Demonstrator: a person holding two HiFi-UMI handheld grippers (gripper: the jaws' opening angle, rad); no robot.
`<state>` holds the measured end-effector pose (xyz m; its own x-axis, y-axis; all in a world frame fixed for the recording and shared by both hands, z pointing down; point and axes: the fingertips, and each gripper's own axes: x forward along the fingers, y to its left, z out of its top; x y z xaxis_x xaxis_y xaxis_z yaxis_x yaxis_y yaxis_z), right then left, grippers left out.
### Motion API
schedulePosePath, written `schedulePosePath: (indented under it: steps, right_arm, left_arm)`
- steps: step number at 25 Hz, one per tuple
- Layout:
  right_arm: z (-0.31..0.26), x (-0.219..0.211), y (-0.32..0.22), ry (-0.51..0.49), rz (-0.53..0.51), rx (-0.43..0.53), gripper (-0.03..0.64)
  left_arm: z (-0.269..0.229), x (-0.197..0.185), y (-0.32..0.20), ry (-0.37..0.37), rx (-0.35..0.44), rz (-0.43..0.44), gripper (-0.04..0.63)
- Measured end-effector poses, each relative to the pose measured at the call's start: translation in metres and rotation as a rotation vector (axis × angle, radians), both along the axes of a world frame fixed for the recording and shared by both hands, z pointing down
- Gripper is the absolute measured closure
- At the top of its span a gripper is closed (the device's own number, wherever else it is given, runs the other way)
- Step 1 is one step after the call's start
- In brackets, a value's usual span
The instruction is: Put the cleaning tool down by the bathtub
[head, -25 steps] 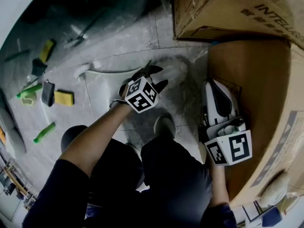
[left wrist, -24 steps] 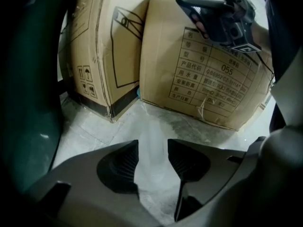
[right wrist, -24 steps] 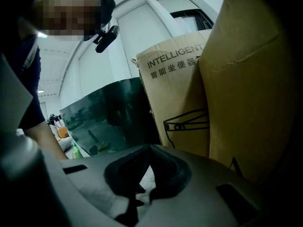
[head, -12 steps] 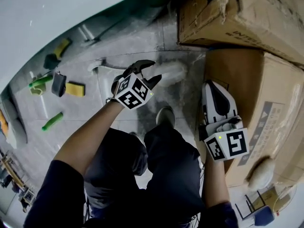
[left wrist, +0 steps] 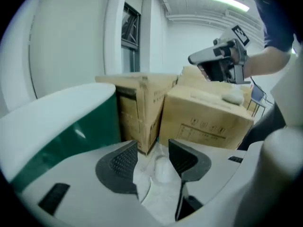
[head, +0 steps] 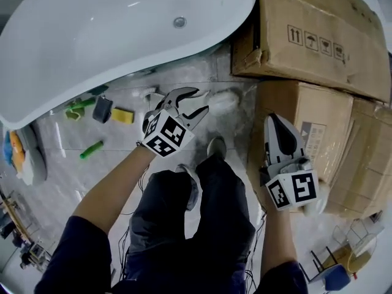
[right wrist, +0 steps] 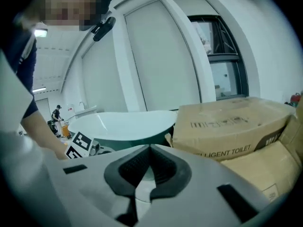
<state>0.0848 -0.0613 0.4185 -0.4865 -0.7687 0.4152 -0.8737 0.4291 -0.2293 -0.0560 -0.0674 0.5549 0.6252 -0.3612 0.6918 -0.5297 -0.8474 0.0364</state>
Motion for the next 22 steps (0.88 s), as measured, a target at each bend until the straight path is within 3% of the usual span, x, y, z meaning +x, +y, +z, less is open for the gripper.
schedulePosePath:
  steps: [9,22]
  right_arm:
    - [-0.174,-0.029,0.008,0.016,-0.036,0.083,0.614]
    - [-0.343,-0.065,0.047,-0.002,-0.11,0.213,0.614]
  left_arm:
    - [-0.207,-0.031,0.013,0.109,0.086,-0.104,0.374]
    - [-0.425,-0.078,0.057,0.214,0.249,-0.26,0.374]
